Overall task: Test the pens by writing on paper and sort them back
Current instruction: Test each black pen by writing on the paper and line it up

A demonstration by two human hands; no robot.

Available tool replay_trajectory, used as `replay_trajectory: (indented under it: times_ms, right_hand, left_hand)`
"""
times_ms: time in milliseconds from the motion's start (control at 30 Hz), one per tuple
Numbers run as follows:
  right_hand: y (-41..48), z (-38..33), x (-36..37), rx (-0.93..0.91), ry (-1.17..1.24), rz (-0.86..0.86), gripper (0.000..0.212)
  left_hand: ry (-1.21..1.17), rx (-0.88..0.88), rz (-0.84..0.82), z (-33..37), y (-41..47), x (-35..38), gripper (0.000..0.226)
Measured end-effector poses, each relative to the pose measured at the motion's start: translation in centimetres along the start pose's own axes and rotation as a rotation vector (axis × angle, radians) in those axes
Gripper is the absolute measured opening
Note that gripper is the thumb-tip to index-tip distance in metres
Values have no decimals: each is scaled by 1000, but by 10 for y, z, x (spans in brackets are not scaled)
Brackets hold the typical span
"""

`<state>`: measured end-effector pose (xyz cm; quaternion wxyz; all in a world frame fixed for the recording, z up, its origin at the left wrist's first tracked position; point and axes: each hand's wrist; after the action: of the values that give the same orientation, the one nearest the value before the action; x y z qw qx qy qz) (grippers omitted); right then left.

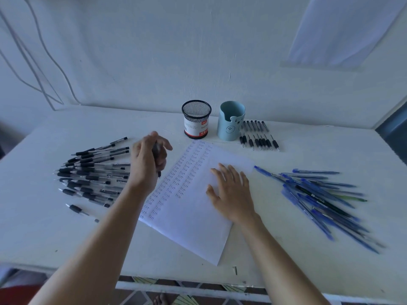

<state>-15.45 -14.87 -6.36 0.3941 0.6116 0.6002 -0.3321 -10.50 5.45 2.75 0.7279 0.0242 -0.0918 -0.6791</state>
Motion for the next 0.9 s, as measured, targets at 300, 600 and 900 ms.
replay_trajectory:
  times_ms: [300, 600, 900]
  right_hand:
    - [0, 0, -1, 8, -13, -33, 77]
    - [0, 0, -2, 2, -18, -35, 81]
    - [1, 0, -1, 4, -6, -23, 79]
  left_hand:
    - [-179, -184, 4, -12, -8, 15, 13]
    - [-102, -250, -137, -52, -18, -6, 65]
    - [439, -170, -164, -58, -21, -17, 23]
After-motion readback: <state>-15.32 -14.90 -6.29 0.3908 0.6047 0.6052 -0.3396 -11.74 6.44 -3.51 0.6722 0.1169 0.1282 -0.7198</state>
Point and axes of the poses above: each hand's wrist, its own y-axis towards the middle knuckle, its own x-axis out of the palm, z = x × y, and after that the axes turned 11 degrees about y, right-handed
